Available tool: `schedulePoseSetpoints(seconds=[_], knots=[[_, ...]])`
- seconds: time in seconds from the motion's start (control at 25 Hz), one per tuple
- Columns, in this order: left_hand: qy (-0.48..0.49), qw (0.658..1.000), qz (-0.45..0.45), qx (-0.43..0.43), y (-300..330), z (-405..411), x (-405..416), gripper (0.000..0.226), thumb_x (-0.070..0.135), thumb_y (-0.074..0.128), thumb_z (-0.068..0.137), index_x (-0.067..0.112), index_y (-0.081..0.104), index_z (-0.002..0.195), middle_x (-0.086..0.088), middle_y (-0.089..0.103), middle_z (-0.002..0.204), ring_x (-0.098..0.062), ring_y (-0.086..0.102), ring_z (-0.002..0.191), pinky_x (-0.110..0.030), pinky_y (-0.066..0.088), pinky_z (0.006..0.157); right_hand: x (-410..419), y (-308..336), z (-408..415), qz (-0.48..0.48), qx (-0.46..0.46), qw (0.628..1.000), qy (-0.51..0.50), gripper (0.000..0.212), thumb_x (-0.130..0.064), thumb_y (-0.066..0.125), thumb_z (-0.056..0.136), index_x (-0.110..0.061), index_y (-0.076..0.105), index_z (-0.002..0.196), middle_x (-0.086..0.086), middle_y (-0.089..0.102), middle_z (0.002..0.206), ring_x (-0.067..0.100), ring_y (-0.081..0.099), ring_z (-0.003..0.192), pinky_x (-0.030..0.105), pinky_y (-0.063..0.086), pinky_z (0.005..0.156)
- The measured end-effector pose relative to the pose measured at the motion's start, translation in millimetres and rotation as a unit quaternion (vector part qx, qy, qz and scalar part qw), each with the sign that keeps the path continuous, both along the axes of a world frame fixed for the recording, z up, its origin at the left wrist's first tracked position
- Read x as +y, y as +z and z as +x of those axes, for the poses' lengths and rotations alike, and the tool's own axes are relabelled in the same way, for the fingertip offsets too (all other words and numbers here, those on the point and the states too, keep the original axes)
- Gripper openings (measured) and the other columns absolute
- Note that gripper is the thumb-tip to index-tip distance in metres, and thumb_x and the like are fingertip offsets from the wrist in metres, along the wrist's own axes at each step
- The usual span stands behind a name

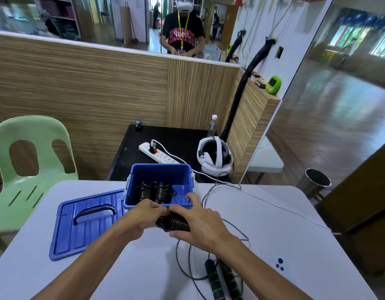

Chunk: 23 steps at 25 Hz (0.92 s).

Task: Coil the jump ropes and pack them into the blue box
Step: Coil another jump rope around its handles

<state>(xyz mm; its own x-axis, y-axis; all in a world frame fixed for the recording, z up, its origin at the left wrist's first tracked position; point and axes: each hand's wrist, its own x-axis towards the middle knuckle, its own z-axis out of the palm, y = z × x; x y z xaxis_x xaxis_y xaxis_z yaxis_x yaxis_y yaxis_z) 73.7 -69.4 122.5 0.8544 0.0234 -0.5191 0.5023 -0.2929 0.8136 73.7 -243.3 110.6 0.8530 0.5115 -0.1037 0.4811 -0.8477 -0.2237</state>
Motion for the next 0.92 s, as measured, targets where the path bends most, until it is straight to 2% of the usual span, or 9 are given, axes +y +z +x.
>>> schedulePoseSetpoints(seconds=[0.12,0.32,0.48,0.6,0.64,0.68,0.76,0.84,0.92], knots=[[0.009,1.0,0.006,-0.019,-0.2,1.0,0.8,0.022,0.013,0.059,0.092,-0.001,0.069,0.079,-0.009,0.064,0.065,-0.001,0.054,0.046,-0.01,0.039,0.043,1.9,-0.4,2.4,0.013,0.012,1.0,-0.015,0.055,-0.059,0.061,0.084,-0.049,0.037,0.132,0.0,0.026,0.142,0.03,0.062,0.087,0.038,0.052,0.082],[-0.03,0.997,0.017,-0.063,-15.1,-4.5,0.4,0.024,0.012,0.062,0.089,0.0,0.068,0.07,-0.01,0.064,0.066,-0.017,0.056,0.068,-0.028,0.045,0.069,0.4,-3.5,0.7,0.022,0.006,1.0,-0.001,0.046,-0.049,0.067,0.082,-0.04,0.039,0.119,0.0,0.031,0.132,0.028,0.061,0.078,0.039,0.054,0.075],[-0.031,0.985,0.106,-0.129,-21.7,-6.3,-2.1,0.019,0.017,0.066,0.087,0.007,0.07,0.071,-0.009,0.071,0.069,-0.02,0.062,0.066,-0.035,0.051,0.065,0.6,-6.0,2.1,0.034,0.015,0.999,-0.004,0.044,-0.047,0.068,0.081,-0.038,0.039,0.113,-0.002,0.031,0.119,0.024,0.053,0.071,0.035,0.051,0.07],[-0.062,0.958,0.188,-0.207,-21.9,-10.5,-4.9,0.007,0.019,0.068,0.084,0.016,0.066,0.078,0.001,0.069,0.075,-0.014,0.066,0.069,-0.032,0.056,0.064,1.1,-7.2,4.0,0.04,0.012,0.999,-0.001,0.043,-0.046,0.069,0.08,-0.036,0.039,0.11,-0.003,0.031,0.117,0.024,0.054,0.069,0.034,0.051,0.067],[-0.063,0.95,0.194,-0.237,-22.8,-12.8,-5.5,0.008,0.017,0.069,0.083,0.02,0.062,0.086,0.005,0.066,0.081,-0.011,0.065,0.072,-0.031,0.057,0.066,0.7,-8.0,4.5,0.044,0.013,0.999,-0.001,0.044,-0.046,0.069,0.08,-0.036,0.039,0.11,-0.003,0.031,0.117,0.024,0.056,0.07,0.036,0.052,0.068],[-0.066,0.941,0.197,-0.268,-24.6,-15.7,-5.3,0.021,0.016,0.07,0.082,0.025,0.057,0.095,0.009,0.063,0.089,-0.009,0.064,0.076,-0.029,0.058,0.067,-0.1,-9.0,5.2,0.05,0.014,0.999,-0.002,0.044,-0.046,0.069,0.079,-0.037,0.038,0.11,-0.004,0.031,0.116,0.024,0.056,0.071,0.037,0.053,0.069],[-0.095,0.91,0.221,-0.338,-30.7,-18.5,-2.5,0.029,0.013,0.069,0.085,0.03,0.053,0.102,0.013,0.055,0.101,-0.007,0.061,0.083,-0.025,0.057,0.07,-1.5,-10.8,7.5,0.059,0.011,0.998,-0.008,0.047,-0.046,0.07,0.078,-0.037,0.038,0.112,-0.004,0.032,0.116,0.022,0.056,0.073,0.035,0.053,0.068],[-0.136,0.865,0.271,-0.401,-37.7,-20.0,0.1,0.02,0.015,0.064,0.09,0.027,0.058,0.105,0.01,0.054,0.107,-0.011,0.061,0.082,-0.03,0.057,0.067,-3.2,-12.2,9.7,0.072,0.016,0.997,-0.016,0.048,-0.046,0.071,0.077,-0.037,0.039,0.112,-0.005,0.034,0.114,0.021,0.056,0.076,0.034,0.052,0.068],[-0.178,0.832,0.323,-0.415,-45.2,-20.0,2.5,0.019,0.018,0.059,0.094,0.026,0.057,0.111,0.007,0.053,0.116,-0.02,0.064,0.076,-0.036,0.057,0.061,-4.7,-14.0,10.3,0.086,0.024,0.996,-0.021,0.047,-0.046,0.072,0.076,-0.038,0.04,0.109,-0.005,0.036,0.111,0.02,0.057,0.078,0.033,0.052,0.068]])
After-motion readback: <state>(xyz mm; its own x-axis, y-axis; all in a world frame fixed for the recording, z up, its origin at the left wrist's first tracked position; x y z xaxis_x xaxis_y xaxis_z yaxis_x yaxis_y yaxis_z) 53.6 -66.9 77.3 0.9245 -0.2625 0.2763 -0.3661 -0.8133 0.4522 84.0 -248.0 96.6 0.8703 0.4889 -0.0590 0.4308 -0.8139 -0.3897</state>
